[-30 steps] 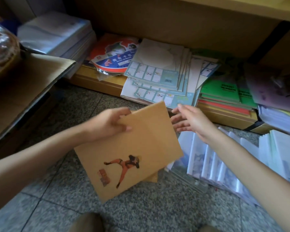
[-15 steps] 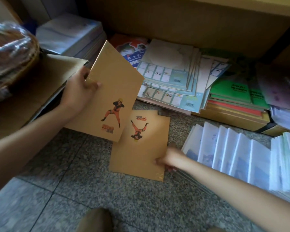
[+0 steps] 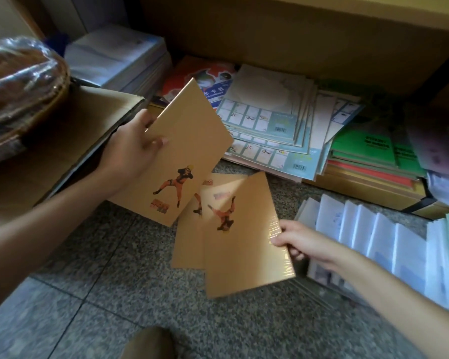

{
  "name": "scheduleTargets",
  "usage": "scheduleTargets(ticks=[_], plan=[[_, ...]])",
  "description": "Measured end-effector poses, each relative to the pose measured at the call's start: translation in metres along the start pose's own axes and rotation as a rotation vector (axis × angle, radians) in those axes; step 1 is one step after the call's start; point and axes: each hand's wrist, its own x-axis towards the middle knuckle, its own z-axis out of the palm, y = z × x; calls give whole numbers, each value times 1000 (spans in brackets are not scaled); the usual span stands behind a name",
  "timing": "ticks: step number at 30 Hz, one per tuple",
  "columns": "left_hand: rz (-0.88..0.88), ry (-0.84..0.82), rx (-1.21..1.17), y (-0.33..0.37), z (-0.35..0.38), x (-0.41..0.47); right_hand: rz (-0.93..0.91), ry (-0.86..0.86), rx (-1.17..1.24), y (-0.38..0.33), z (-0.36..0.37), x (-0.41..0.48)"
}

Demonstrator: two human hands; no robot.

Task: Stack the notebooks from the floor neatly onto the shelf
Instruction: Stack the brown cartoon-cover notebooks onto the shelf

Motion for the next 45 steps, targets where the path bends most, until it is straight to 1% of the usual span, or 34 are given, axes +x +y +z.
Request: scheduleTargets(ticks=[3,5,8,10,14,16,19,22,26,31,34,37,40,42,45], plan=[[27,-50,-19,3,-1,-2,-126,-3,-126,-18,-38,-34],[25,-74,-32,8,1,-3,-265,66,-329,-30,-59,-53],[6,-95,-99,21,6,-3,-507,292,-748,-42,-78,-73],[18,-163,-152,34,7,-3,-668,439,-930,-51,-83,-86],[66,-411,-372,68,11,-14,-878,637,-1050,-69,-78,-100],[76,-520,-470,84,19,-25,-935,680,-1081,-76,-75,-103],[145,-640,-514,103,38,-41,-946,634,-965,-84,-71,-102],[215,-715,-502,112,52,-53,-913,607,-888,-86,-65,-97],[195,-749,-562,122,55,-62,-799,643,-690,-87,-56,-97],[231,-687,-608,118,59,-73,-780,647,-725,-88,-49,-98],[216,-733,-619,120,58,-78,-770,662,-721,-87,-49,-97],[232,-721,-542,121,57,-76,-759,726,-729,-86,-51,-93],[201,-802,-560,121,53,-74,-784,791,-767,-82,-53,-90],[213,-855,-540,122,50,-73,-797,816,-805,-77,-53,-88],[215,-857,-541,124,48,-73,-794,873,-833,-71,-53,-86]])
